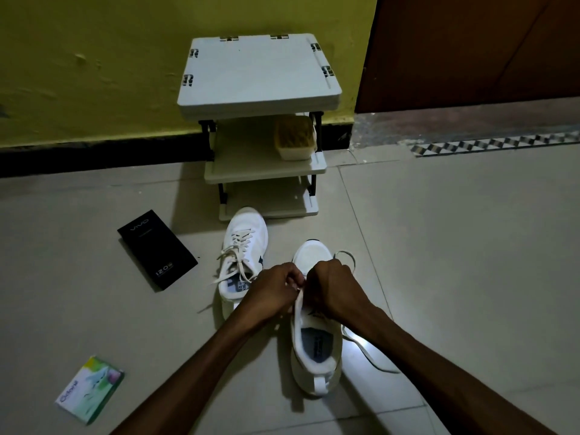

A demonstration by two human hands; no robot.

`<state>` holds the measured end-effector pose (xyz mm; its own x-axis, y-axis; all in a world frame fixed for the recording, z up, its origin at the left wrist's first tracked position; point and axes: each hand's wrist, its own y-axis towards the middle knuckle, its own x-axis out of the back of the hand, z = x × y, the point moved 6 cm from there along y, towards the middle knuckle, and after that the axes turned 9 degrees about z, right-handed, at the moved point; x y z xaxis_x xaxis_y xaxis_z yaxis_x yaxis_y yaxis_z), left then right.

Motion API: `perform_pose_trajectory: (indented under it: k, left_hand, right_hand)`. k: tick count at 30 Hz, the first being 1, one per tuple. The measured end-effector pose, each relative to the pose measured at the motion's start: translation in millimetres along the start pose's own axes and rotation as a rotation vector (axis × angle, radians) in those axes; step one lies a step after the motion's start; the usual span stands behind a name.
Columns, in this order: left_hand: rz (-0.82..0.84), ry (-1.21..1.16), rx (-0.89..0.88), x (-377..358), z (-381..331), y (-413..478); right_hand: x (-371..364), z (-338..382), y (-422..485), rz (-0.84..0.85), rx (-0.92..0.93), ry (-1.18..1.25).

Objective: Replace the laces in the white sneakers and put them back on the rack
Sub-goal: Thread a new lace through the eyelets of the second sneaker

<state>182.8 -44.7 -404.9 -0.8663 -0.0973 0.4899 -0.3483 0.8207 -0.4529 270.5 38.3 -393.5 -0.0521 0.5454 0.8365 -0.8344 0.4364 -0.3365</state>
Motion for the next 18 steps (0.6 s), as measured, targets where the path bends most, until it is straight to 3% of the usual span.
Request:
perform_pose_trajectory:
  k: [7,13,15,18]
  left_hand:
    - [-0.158,-0.012,-0.018,3.7,4.4,1.9]
    - [-0.22,0.027,0.013,18.2,-9.1,0.7]
    - [-0.214,-0.122,0.019,37.3,-14.4,2.9]
    - [-0.185,-0.733,-0.039,82.8,-37.0,-2.2]
  right_hand:
    - [4.2,-15.1,-11.9,-0.216,-0.072,0.159]
    - [-15.1,-17.7,-13.3,-0.022,-0.139,0.263]
    - [-16.6,-22.0,-13.6,-0.027,-0.169,0.321]
    - [-20.8,-22.6,-11.3,-0.022,-0.202,0.389]
